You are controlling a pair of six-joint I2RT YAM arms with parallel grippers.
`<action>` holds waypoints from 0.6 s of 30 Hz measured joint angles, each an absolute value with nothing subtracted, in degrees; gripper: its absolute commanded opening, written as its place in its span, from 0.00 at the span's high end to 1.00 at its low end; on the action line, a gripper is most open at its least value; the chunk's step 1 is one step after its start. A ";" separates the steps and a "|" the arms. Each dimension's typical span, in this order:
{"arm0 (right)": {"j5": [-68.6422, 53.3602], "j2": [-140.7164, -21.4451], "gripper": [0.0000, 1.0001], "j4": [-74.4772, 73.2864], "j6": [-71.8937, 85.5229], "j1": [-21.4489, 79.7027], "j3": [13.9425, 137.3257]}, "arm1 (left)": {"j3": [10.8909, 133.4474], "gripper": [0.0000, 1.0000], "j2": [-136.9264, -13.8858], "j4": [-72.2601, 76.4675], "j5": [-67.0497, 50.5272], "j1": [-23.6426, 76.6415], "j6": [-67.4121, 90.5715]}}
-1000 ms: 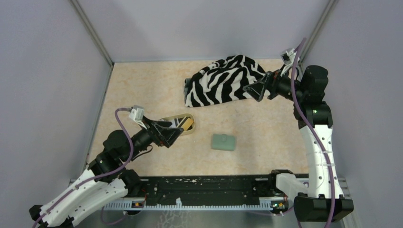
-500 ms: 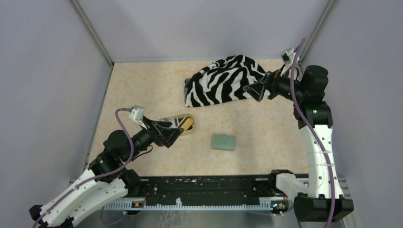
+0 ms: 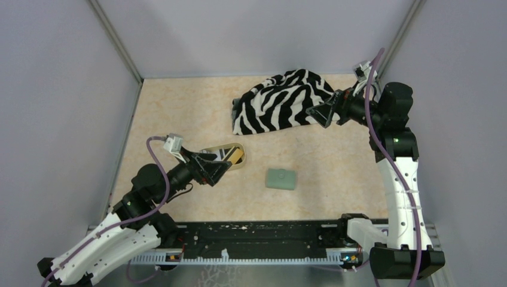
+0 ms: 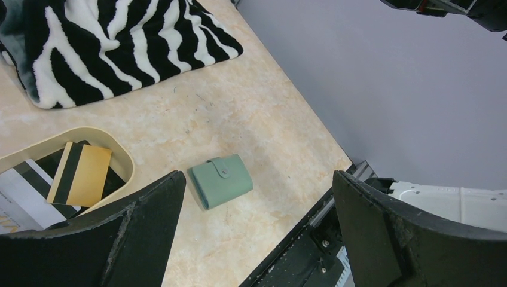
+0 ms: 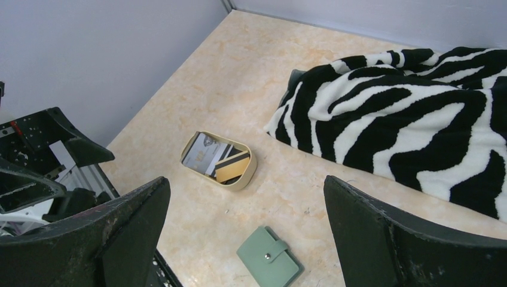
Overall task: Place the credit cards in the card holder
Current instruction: Reset both arms
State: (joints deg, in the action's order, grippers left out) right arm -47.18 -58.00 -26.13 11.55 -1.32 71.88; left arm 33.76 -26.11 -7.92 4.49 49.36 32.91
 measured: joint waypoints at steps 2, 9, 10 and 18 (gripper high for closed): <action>-47.18 -58.00 0.02 -26.13 11.55 -1.32 71.88 | 33.71 0.02 -26.11 -7.84 4.49 49.36 32.97; -47.18 -58.00 0.01 -26.13 11.55 -1.32 71.88 | 33.36 0.02 -26.11 -7.66 4.49 49.36 33.04; -47.18 -58.00 0.02 -26.13 11.55 -1.32 71.88 | 33.30 0.02 -26.11 -7.66 4.49 49.36 33.06; -47.13 -58.00 0.02 -26.13 11.49 -1.32 71.88 | 33.10 0.02 -26.11 -7.66 4.49 49.36 33.39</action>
